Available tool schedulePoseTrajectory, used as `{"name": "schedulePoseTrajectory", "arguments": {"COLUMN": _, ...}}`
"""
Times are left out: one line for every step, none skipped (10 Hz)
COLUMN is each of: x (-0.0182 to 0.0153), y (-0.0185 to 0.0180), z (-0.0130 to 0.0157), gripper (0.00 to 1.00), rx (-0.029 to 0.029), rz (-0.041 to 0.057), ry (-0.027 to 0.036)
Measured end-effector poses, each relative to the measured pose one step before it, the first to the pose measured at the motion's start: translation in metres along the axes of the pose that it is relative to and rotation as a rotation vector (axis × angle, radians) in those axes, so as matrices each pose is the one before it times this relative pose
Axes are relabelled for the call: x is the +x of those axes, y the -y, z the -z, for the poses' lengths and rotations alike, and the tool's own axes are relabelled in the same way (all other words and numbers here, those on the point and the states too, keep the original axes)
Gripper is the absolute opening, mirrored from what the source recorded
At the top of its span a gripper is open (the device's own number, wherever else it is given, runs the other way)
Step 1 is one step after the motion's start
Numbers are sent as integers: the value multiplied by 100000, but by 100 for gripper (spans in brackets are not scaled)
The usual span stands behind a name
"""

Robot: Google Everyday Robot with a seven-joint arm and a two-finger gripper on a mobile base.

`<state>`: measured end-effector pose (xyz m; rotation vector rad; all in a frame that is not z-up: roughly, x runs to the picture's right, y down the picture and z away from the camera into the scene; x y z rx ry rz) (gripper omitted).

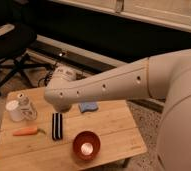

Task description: Knock the eraser over

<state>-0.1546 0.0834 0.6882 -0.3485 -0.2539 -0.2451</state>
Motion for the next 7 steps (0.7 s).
{"name": "schedulePoseTrajectory", "arguments": {"x": 842, "y": 344, "z": 476, "gripper": 21, "rx": 2464, "rz": -2684, "ry": -1179}}
{"name": "schedulePoseTrajectory", "arguments": {"x": 357, "y": 148, "z": 190, "gripper": 33, "rx": 978, "rz": -1189, "ry": -449}}
{"name": "schedulePoseTrajectory", "arguments": {"x": -39, "y": 27, "z": 26, "gripper": 41, "rx": 64, "rz": 56, "ry": 46}}
{"name": "schedulePoseTrajectory", "arguments": {"x": -157, "y": -6, "z": -20, "gripper": 53, "rx": -35, "rz": 272, "ry": 125}}
{"name": "schedulePoseTrajectory", "arguments": {"x": 16, "y": 5, "z": 6, "gripper": 63, "rx": 14, "rz": 9, "ry": -15}}
{"name": "schedulePoseTrajectory", "arguments": {"x": 51, "y": -5, "z": -1, "gripper": 73, "rx": -9, "rz": -78, "ry": -44}}
{"name": "schedulePoseTrajectory", "arguments": {"x": -48, "y": 0, "z": -6, "gripper": 78, "rx": -11, "rz": 73, "ry": 39}}
